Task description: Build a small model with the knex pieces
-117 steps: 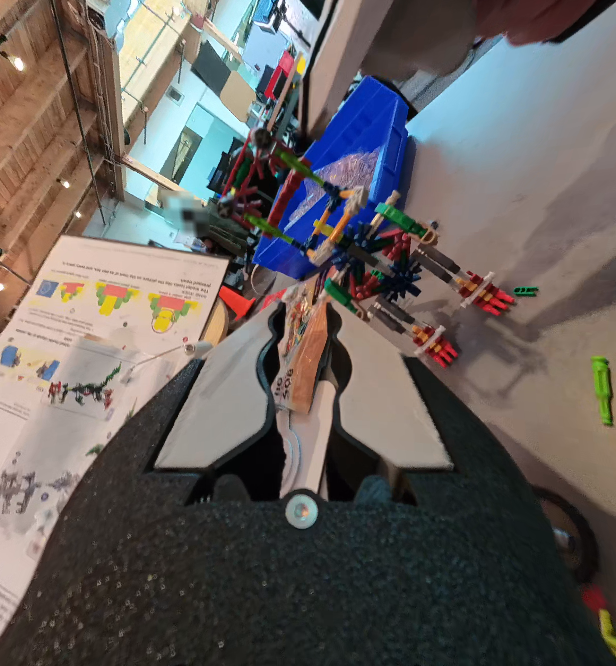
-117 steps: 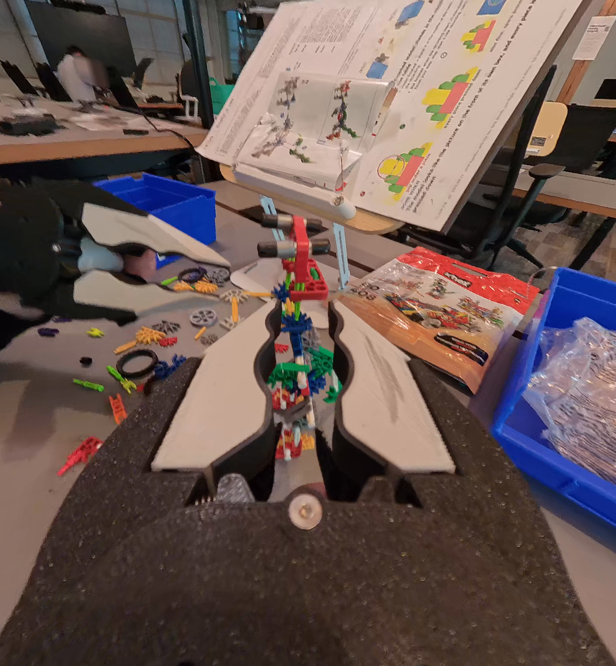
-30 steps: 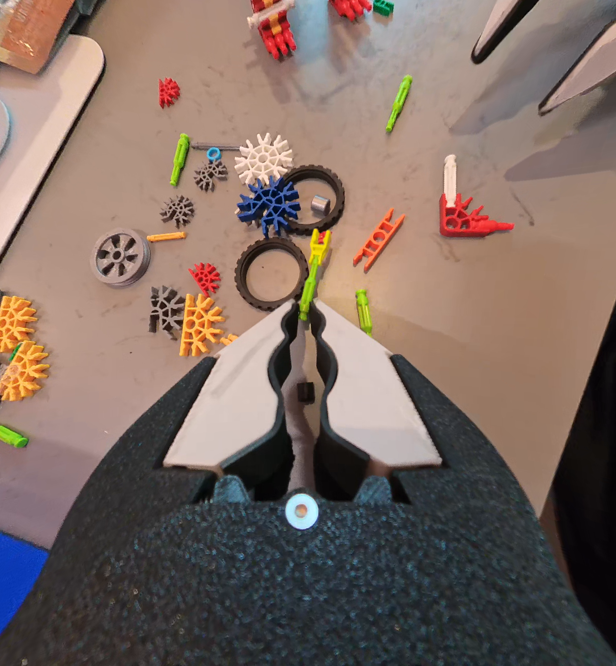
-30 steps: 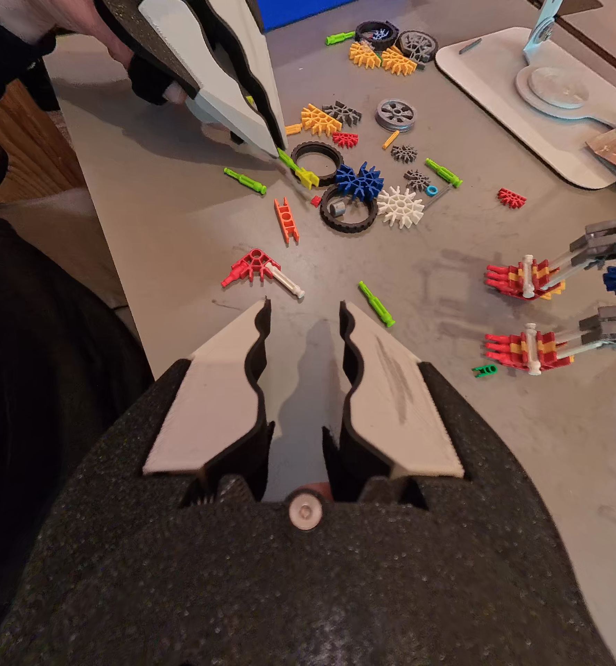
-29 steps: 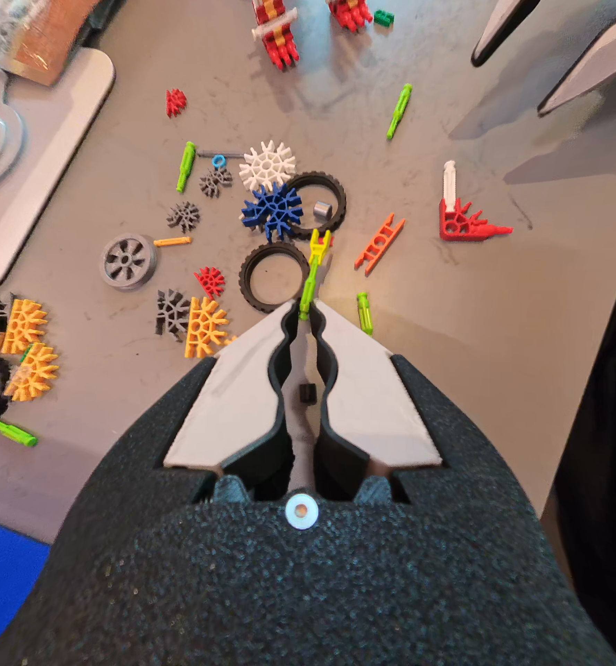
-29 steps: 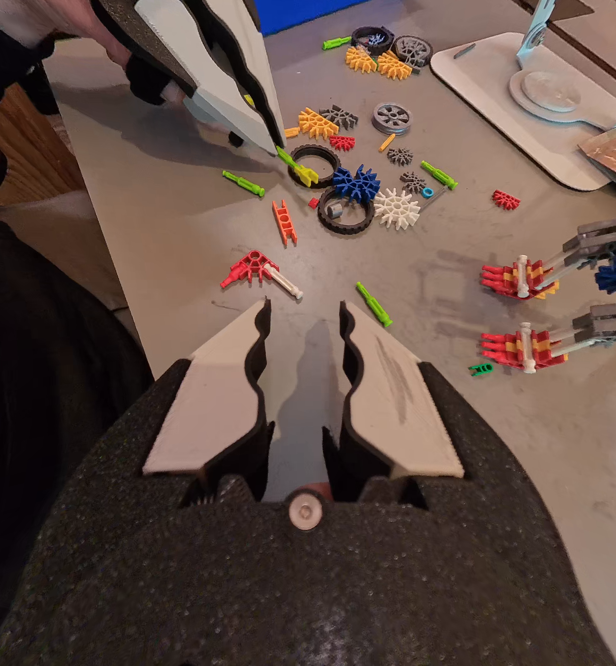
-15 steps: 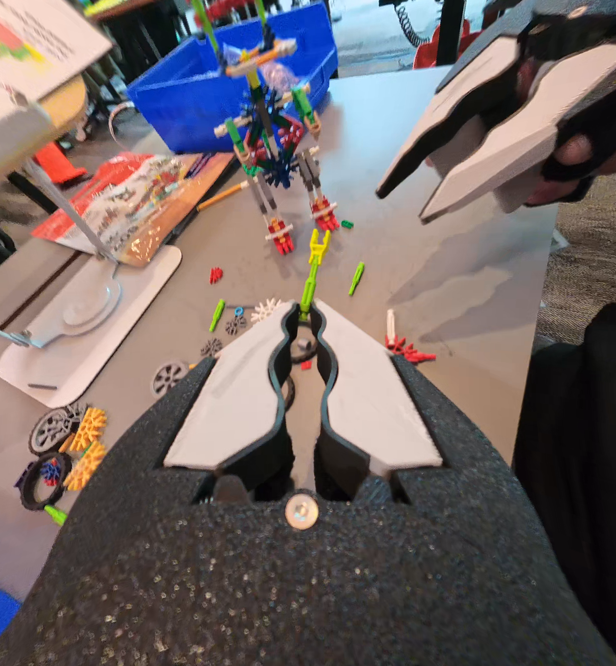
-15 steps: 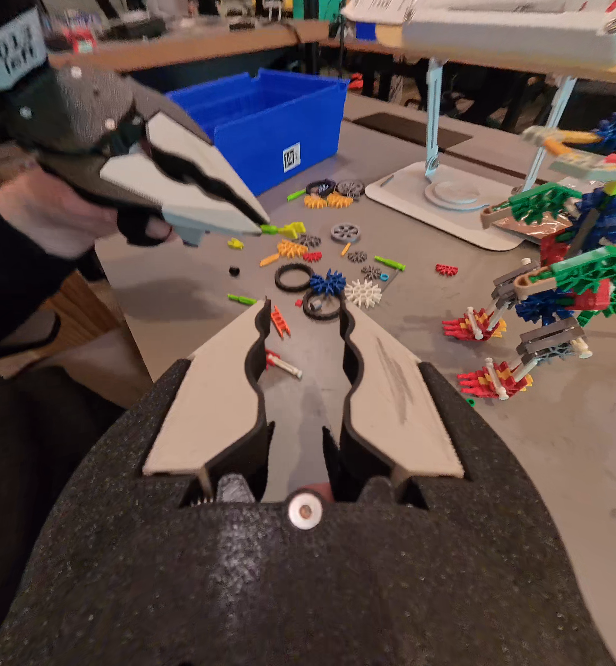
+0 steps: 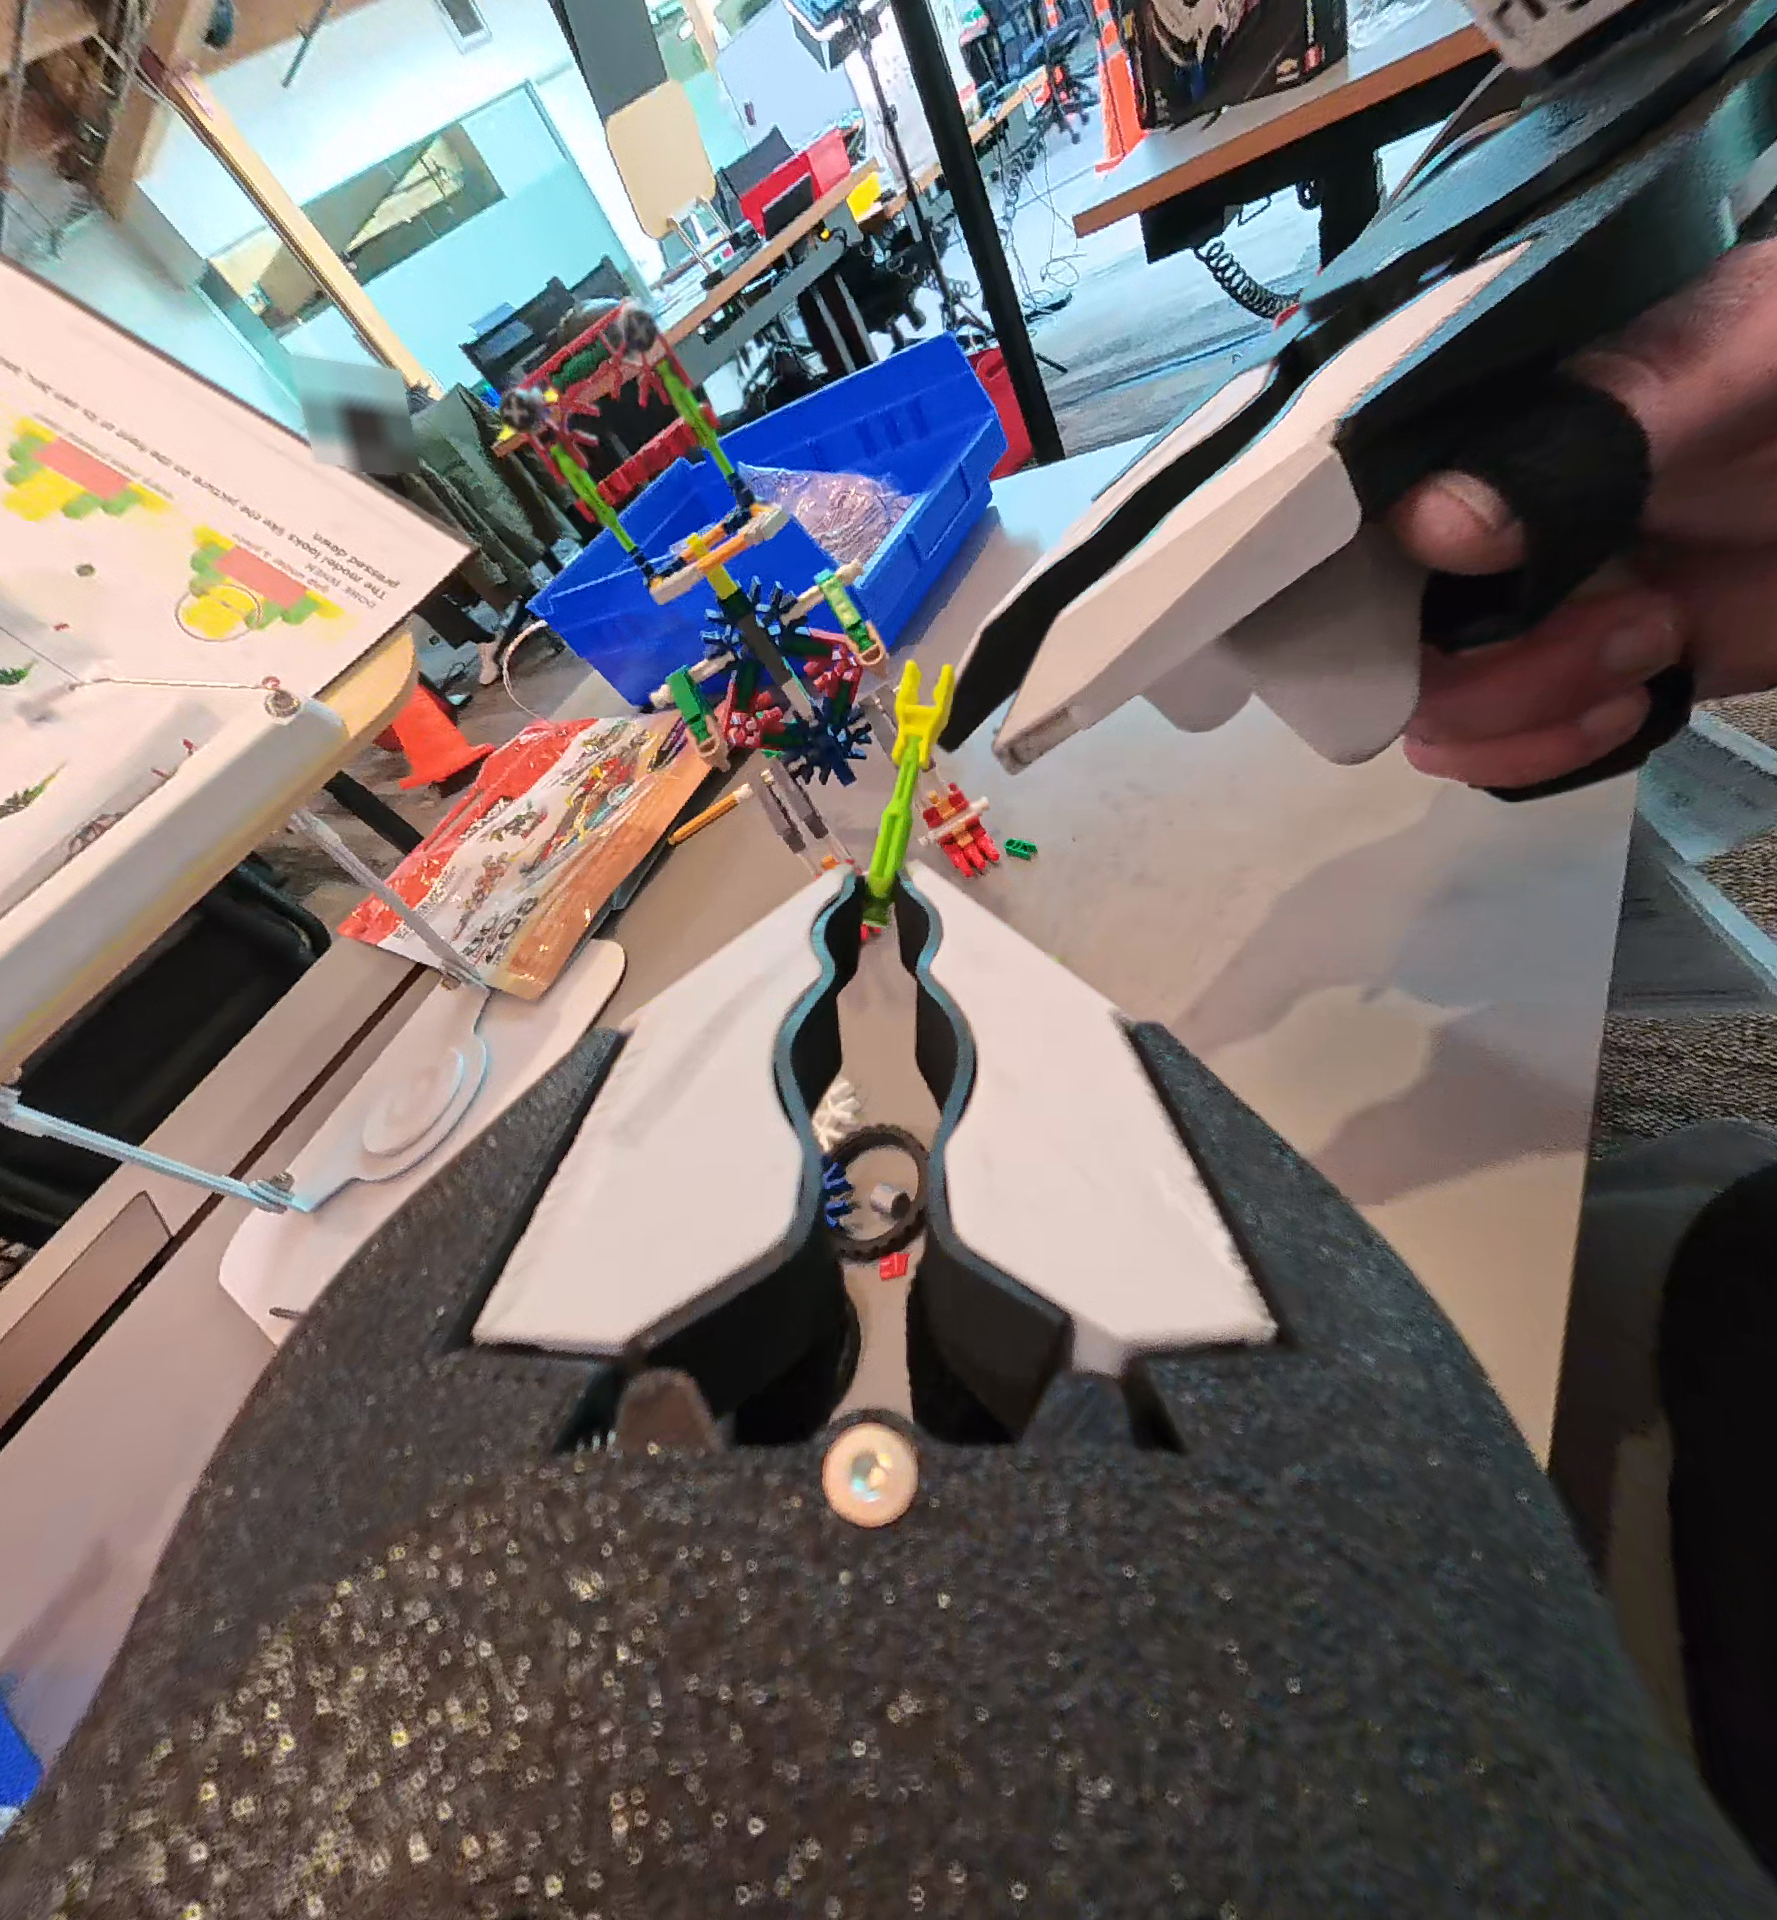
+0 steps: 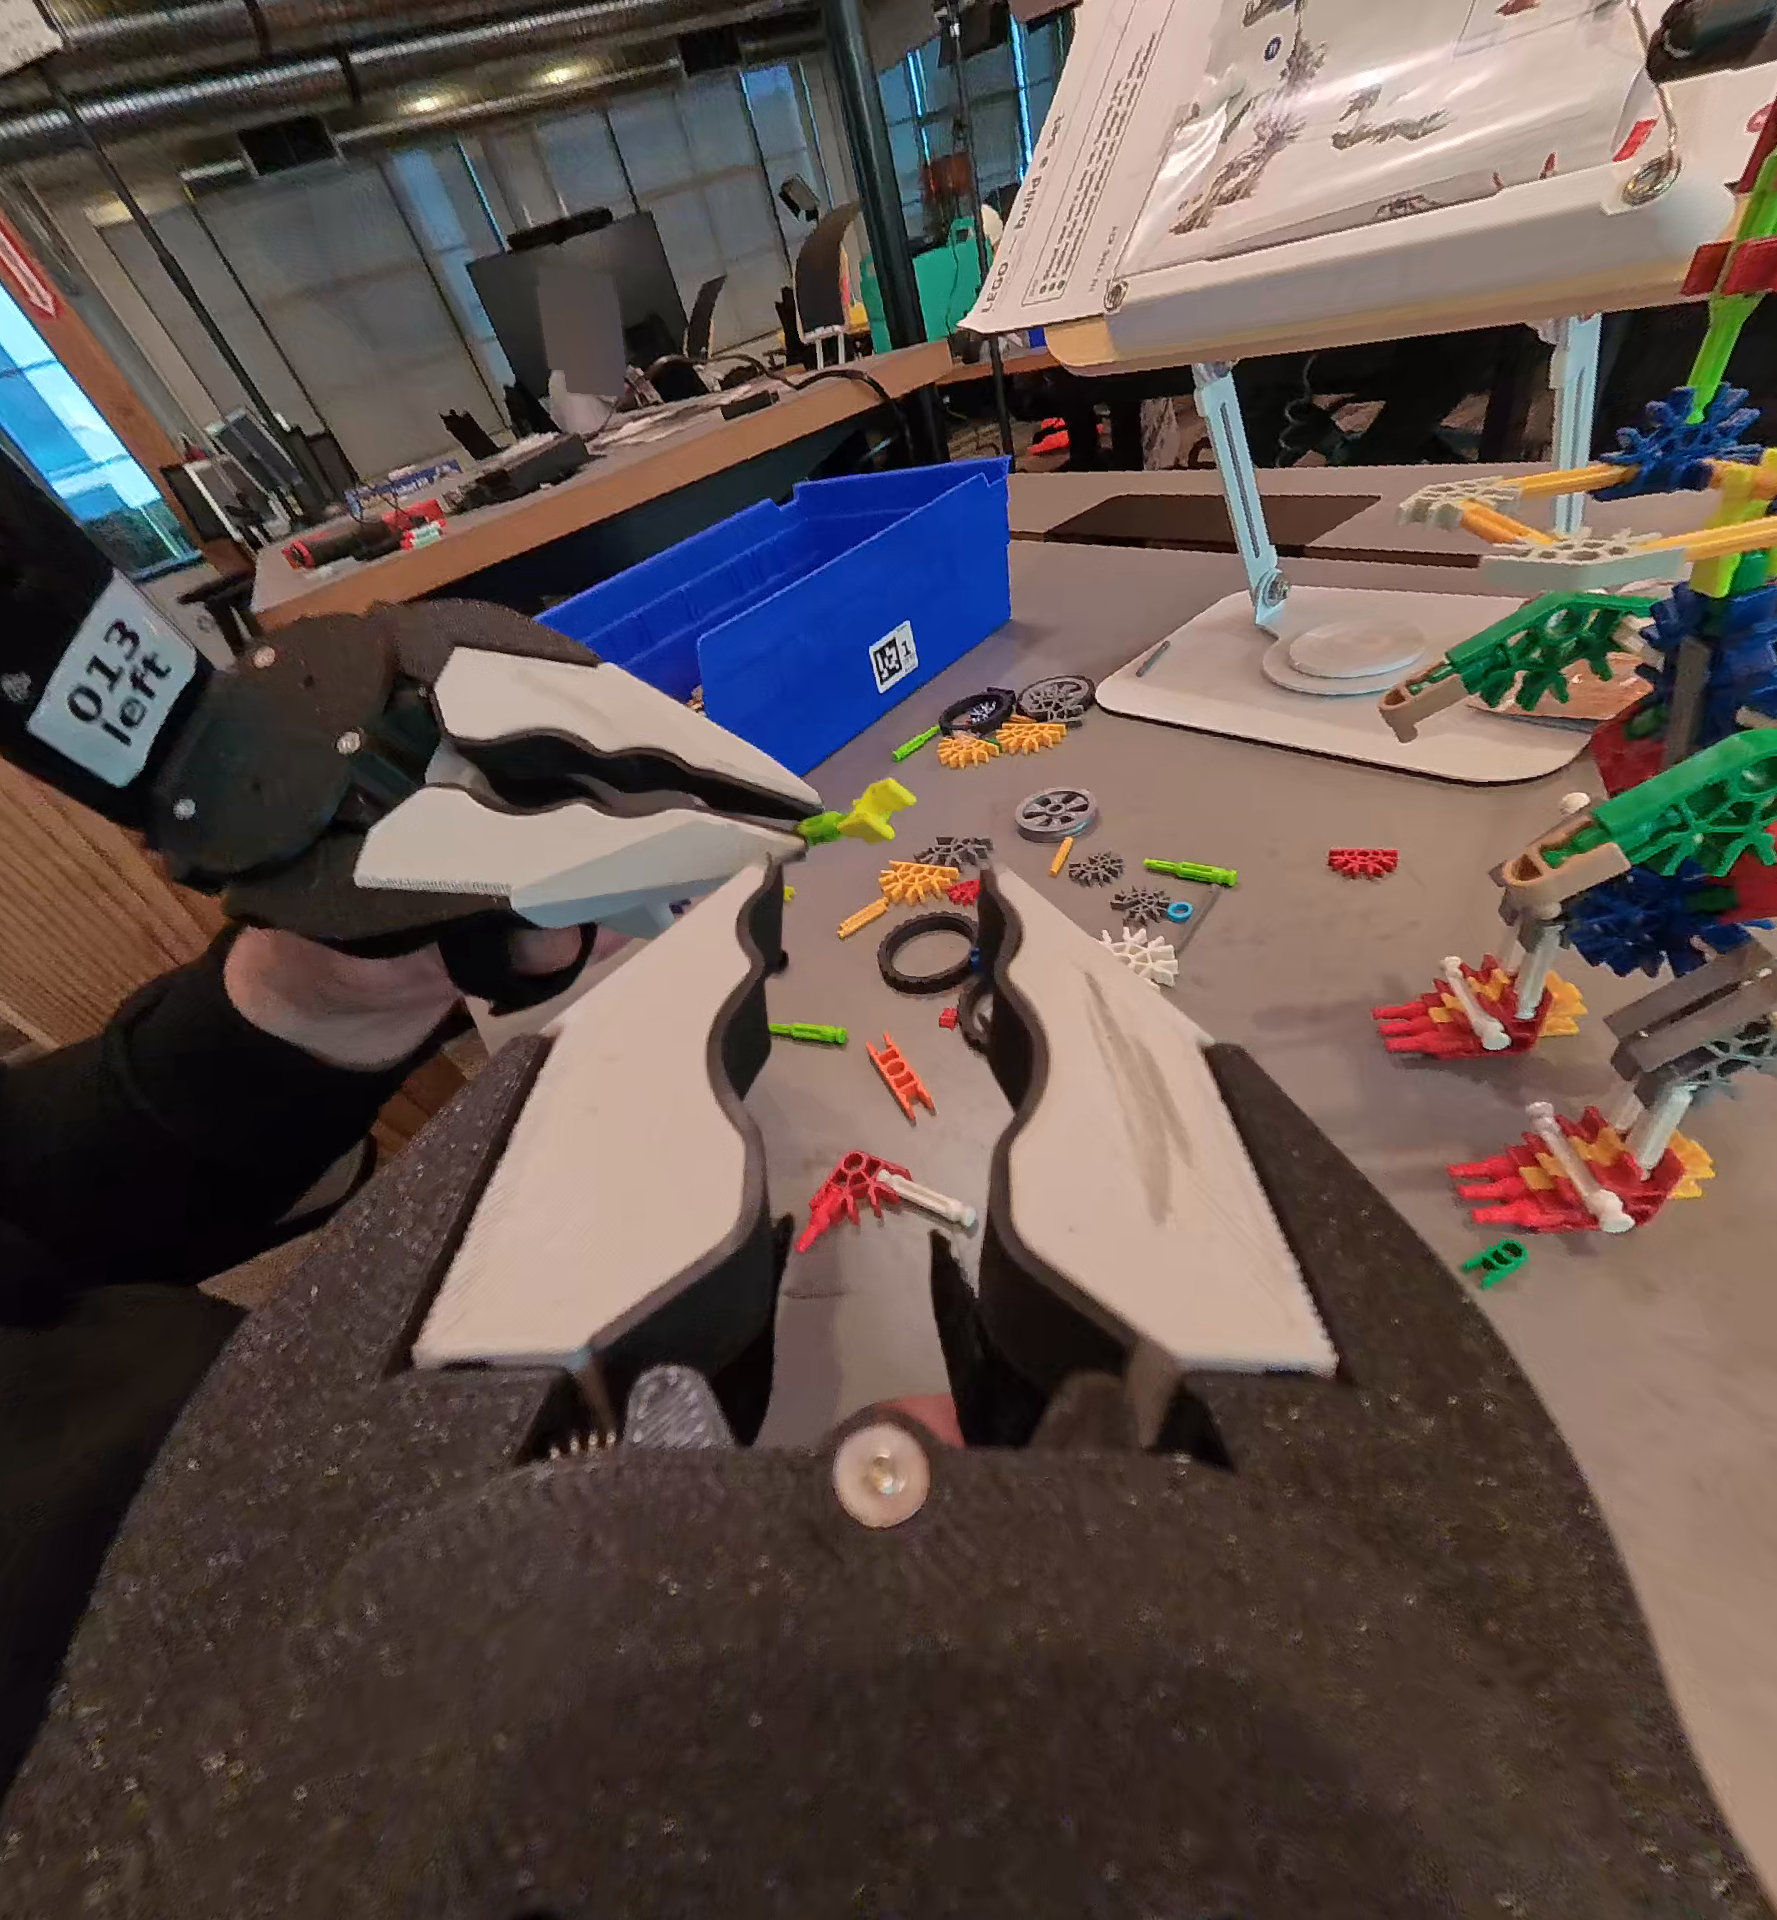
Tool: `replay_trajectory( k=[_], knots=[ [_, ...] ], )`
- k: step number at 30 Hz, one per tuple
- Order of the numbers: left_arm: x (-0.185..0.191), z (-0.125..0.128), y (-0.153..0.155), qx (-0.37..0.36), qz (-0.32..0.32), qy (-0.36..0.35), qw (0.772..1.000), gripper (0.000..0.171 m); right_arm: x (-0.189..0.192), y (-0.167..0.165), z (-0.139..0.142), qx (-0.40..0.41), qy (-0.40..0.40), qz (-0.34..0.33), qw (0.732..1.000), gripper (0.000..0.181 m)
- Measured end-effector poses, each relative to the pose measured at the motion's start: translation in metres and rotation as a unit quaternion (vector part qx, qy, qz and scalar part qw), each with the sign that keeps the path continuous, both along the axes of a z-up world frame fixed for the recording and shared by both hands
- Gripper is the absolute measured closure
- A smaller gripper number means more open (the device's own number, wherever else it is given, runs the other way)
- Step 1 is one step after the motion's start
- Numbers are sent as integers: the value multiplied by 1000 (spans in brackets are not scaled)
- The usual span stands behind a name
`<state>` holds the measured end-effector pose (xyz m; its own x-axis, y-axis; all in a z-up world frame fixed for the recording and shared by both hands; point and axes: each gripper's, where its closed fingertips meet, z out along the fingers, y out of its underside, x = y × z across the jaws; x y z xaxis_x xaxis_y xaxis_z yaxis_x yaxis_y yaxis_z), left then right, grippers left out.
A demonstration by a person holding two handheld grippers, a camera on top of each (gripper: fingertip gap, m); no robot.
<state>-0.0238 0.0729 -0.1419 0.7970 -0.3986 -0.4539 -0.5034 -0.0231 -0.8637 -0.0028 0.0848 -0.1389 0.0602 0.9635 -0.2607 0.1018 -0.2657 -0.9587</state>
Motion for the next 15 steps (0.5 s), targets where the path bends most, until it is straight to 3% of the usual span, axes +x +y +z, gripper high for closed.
replay_trajectory(
  k=[6,8,13,15],
  knots=[
    [12,0,2,14,-3,13,1000,168,-2,-1,7,-21,26,2,999,159],
    [14,1,3,24,1,17,1000,168,-2,-2,10,-18,35,3,999,175],
    [17,8,8,43,2,5,999,168,2,1,19,-27,54,3,998,177],
    [15,13,9,44,3,-7,999,160,3,2,22,-36,63,5,997,177]
  ],
)
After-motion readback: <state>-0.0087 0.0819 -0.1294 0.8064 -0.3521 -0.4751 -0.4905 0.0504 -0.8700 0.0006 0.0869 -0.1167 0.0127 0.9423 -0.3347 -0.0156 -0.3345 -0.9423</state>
